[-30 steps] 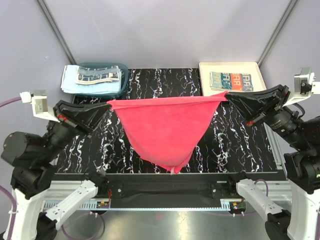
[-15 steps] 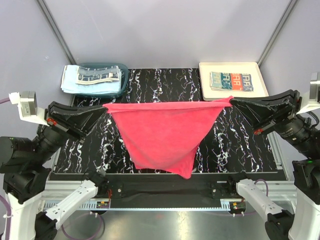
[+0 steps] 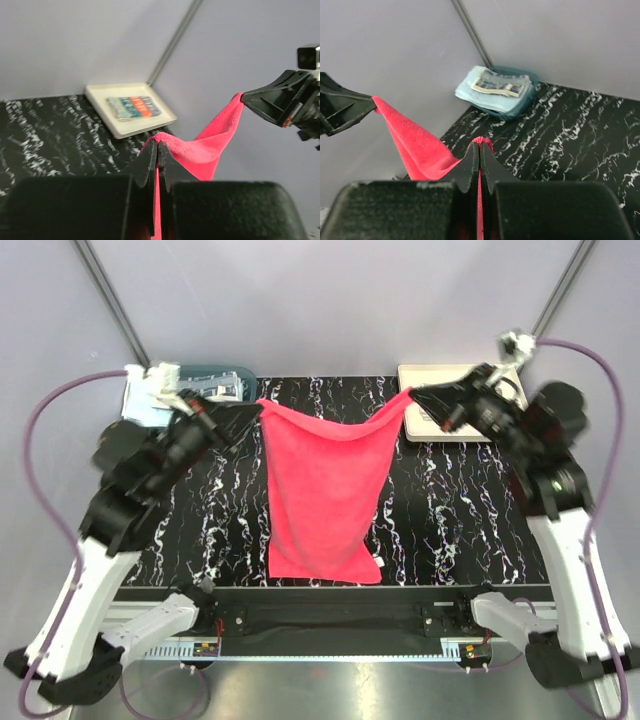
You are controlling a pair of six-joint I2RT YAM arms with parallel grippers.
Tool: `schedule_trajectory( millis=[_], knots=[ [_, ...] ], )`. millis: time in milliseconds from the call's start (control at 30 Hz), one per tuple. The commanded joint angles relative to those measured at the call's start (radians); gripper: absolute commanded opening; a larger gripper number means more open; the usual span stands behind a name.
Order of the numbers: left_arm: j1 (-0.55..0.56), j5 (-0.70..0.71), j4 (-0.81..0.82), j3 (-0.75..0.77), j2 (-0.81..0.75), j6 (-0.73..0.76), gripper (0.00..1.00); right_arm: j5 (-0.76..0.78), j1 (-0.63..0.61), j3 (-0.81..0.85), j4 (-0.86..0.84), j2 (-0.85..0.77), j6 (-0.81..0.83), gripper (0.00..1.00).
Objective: Fold and stack the towels
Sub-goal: Flatten out the crumpled towel
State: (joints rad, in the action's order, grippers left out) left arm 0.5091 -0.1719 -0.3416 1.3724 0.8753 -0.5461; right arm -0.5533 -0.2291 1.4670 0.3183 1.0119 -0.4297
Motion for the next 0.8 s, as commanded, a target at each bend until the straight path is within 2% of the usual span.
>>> schedule_trajectory(
  millis=[0,133,333,567,767],
  knots=[
    [-0.033,0.086,0.107,0.016,0.129,0.066,0.00,0.075,0.002,0.012,-0.114,0.114,0.049,0.00],
    [-0.174,0.006,0.214,0.036,0.276,0.023,0.00,0.116,0.004,0.081,-0.151,0.319,0.100,0.00],
    [-0.291,-0.070,0.329,0.117,0.548,0.000,0.00,0.165,0.013,0.240,-0.154,0.606,0.135,0.00],
    [-0.368,-0.170,0.391,0.232,0.859,-0.028,0.00,0.240,0.039,0.439,-0.090,0.852,0.149,0.00],
    [-0.391,-0.207,0.417,0.274,1.011,-0.057,0.00,0.245,0.051,0.545,-0.041,1.001,0.137,0.00]
  ],
)
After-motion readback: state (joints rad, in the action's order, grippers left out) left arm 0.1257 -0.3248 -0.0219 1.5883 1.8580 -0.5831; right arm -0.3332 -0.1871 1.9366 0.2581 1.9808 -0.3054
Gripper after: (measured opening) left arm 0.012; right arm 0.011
